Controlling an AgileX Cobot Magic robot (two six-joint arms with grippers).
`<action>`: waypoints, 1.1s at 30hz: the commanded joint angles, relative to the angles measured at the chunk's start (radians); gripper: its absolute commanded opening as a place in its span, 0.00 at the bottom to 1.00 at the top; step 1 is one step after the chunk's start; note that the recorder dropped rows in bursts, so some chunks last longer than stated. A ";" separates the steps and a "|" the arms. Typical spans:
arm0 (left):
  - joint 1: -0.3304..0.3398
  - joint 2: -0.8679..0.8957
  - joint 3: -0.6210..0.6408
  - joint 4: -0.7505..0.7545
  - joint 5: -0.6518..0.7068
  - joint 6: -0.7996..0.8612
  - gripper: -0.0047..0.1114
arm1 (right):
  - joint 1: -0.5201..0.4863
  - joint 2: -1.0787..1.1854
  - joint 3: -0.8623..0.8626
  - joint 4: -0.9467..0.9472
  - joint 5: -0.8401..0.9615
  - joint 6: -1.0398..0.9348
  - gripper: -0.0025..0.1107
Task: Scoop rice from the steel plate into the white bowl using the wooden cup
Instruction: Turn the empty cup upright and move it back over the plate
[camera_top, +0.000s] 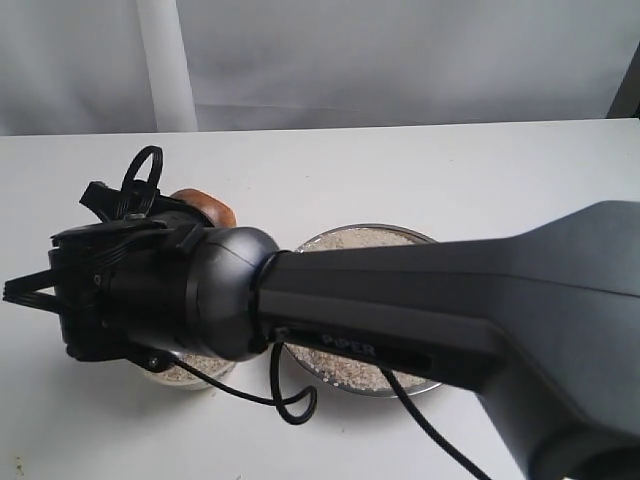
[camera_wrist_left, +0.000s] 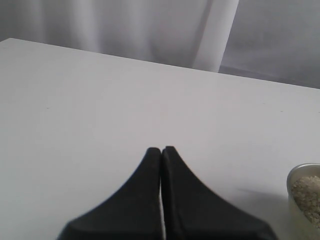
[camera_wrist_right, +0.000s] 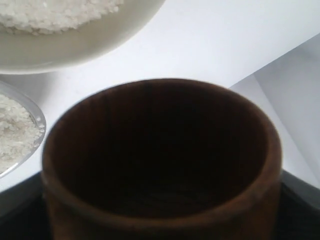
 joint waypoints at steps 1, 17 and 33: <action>0.000 -0.002 -0.004 -0.005 -0.006 -0.002 0.04 | 0.002 -0.003 -0.004 0.045 0.011 0.116 0.02; 0.000 -0.002 -0.004 -0.005 -0.006 -0.002 0.04 | -0.204 -0.187 -0.004 0.460 0.110 0.403 0.02; 0.000 -0.002 -0.004 -0.005 -0.006 -0.002 0.04 | -0.447 -0.214 0.149 0.402 0.280 0.256 0.02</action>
